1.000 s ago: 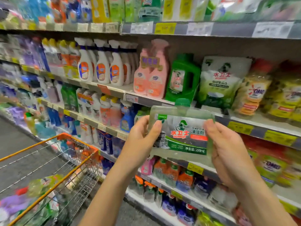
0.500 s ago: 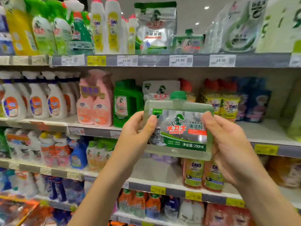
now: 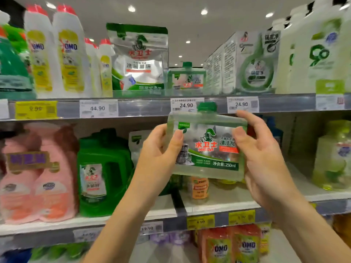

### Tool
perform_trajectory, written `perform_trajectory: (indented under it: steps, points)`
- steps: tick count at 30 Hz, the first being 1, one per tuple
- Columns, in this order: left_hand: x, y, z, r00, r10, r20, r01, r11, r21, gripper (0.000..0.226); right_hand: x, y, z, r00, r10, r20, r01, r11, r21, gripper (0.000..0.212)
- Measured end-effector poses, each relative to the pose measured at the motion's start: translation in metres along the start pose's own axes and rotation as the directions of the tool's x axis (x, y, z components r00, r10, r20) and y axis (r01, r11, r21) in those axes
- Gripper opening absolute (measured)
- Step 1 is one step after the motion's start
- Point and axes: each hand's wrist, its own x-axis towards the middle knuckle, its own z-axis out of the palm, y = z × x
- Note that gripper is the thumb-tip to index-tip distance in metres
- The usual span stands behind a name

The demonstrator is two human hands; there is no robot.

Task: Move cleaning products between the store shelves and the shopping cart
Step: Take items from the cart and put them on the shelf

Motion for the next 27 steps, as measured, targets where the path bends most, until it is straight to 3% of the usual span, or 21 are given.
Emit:
perform_trajectory:
  steps: [5,9,12,15,21,25,27]
  points:
    - [0.054,0.011,0.005,0.979,0.201,-0.042,-0.198,0.978,0.064,0.027,0.054,-0.013,0.006,0.987,-0.159,-0.018,0.159,0.987,0.034,0.025]
    - [0.109,0.016,0.013,0.889,0.418,-0.186,-0.376,0.900,0.222,0.043,0.111,-0.031,0.017,0.940,-0.339,-0.031,0.338,0.941,-0.020,0.020]
    - [0.138,0.014,0.021,0.842,0.511,-0.174,-0.396,0.804,0.443,0.055,0.150,-0.038,0.020,0.902,-0.431,-0.013,0.429,0.900,-0.077,0.018]
    - [0.157,0.009,0.023,0.861,0.496,-0.109,-0.373,0.763,0.529,0.062,0.181,-0.035,0.017,0.872,-0.487,0.046,0.489,0.864,-0.123,0.018]
    - [0.162,0.006,0.025,0.893,0.448,-0.039,-0.315,0.686,0.656,0.050,0.209,-0.024,0.005,0.949,-0.213,0.231,0.261,0.944,-0.202,0.023]
    - [0.161,0.006,0.026,0.902,0.431,0.023,-0.292,0.569,0.769,0.034,0.218,-0.033,-0.003,0.931,0.033,0.362,0.057,0.971,-0.234,0.020]
    - [0.158,0.004,0.029,0.906,0.422,0.023,-0.275,0.547,0.790,0.030,0.219,-0.040,-0.009,0.908,0.063,0.413,0.107,0.920,-0.377,0.017]
